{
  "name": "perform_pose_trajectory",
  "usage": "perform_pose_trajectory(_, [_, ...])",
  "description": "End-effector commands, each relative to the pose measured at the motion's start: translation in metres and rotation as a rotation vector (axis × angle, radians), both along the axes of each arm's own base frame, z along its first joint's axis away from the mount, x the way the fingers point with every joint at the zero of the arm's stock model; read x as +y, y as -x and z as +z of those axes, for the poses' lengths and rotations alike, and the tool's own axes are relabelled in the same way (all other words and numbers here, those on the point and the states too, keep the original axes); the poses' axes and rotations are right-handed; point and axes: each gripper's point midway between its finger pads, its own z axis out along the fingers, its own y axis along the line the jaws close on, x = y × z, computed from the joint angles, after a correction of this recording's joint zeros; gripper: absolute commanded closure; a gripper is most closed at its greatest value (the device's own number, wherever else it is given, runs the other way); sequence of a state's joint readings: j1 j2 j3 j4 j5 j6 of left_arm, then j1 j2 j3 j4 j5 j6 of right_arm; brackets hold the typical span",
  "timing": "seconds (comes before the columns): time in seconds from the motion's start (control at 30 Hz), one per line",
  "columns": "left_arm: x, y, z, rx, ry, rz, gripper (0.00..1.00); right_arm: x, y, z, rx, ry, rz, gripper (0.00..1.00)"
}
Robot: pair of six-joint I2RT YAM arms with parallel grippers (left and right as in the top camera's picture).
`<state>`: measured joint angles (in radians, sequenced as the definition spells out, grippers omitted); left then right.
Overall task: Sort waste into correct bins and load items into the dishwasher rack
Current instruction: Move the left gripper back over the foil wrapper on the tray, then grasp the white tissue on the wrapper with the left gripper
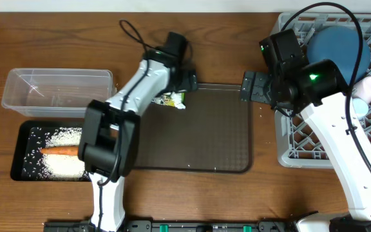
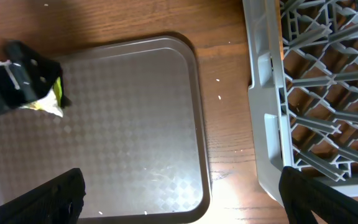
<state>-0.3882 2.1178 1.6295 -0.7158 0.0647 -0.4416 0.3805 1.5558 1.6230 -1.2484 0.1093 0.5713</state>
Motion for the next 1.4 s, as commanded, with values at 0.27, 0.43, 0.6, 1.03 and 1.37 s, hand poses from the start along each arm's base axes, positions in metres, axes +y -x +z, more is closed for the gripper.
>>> perform_pose_trajectory(0.27, [0.028,-0.004,0.002,-0.041,-0.158,0.089,0.02,-0.002,-0.001,-0.003,0.005,0.01,-0.019,0.01])
perform_pose_trajectory(0.43, [0.031,0.003,-0.005,-0.019,-0.168,0.092,0.03,-0.002,-0.001,-0.003,0.005,0.01,-0.019,0.01])
perform_pose_trajectory(0.6, [0.031,0.003,-0.006,-0.017,-0.164,0.106,0.04,-0.002,-0.001,-0.003,0.005,0.01,-0.019,0.01])
perform_pose_trajectory(1.03, [0.034,0.007,-0.013,-0.002,-0.166,0.124,0.19,-0.002,-0.001,-0.003,0.005,0.01,-0.019,0.01])
perform_pose_trajectory(1.37, [0.032,0.009,-0.017,0.002,-0.158,0.127,0.27,-0.002,-0.001,-0.003,0.005,0.01,-0.019,0.01])
